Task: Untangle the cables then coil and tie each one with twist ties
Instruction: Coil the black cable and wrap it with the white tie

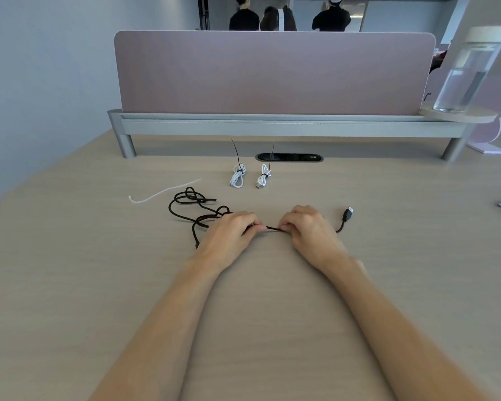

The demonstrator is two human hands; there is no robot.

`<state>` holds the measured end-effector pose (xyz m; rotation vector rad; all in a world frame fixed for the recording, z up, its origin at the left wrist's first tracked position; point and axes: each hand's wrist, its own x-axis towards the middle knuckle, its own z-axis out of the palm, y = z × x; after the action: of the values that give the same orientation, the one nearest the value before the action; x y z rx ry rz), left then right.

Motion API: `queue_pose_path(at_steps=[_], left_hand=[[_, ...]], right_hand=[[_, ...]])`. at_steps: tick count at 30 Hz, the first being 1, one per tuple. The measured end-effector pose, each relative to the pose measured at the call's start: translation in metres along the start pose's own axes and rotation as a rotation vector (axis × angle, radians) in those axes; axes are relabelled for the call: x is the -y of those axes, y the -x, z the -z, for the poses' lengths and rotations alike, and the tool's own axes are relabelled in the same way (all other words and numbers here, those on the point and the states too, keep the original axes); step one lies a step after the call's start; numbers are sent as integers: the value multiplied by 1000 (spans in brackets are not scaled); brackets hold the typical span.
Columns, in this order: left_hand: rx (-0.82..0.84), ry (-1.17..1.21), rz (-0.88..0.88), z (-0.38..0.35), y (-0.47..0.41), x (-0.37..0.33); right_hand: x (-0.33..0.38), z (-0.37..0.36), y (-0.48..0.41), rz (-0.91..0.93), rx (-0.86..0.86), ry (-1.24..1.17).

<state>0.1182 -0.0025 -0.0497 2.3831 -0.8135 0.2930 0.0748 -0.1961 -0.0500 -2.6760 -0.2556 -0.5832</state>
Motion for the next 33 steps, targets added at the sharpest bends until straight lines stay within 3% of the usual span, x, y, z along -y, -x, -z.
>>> queue_pose_path(at_steps=[4,7,11,16,18,24,33], left_hand=[[-16,-42,0,1,1,-2],[-13,-70,-25,-1,1,-4],[-12,-53,-32,1,1,-5],[-27,-81,-8,0,0,-2],[-41,-89,-21,-1,0,-1],[-65,-141,-102,-2,0,-3],[-86,-112,-19,-1,1,-5]], right_hand=[[-20,12,6,-178,-49,70],[-12,9,7,-80,-31,-79],[7,-4,1,28,48,-97],[-12,12,5,-291,-39,371],[-18,15,7,-338,-42,419],[8,-2,6,27,-12,74],[13,6,10,79,-16,-172]])
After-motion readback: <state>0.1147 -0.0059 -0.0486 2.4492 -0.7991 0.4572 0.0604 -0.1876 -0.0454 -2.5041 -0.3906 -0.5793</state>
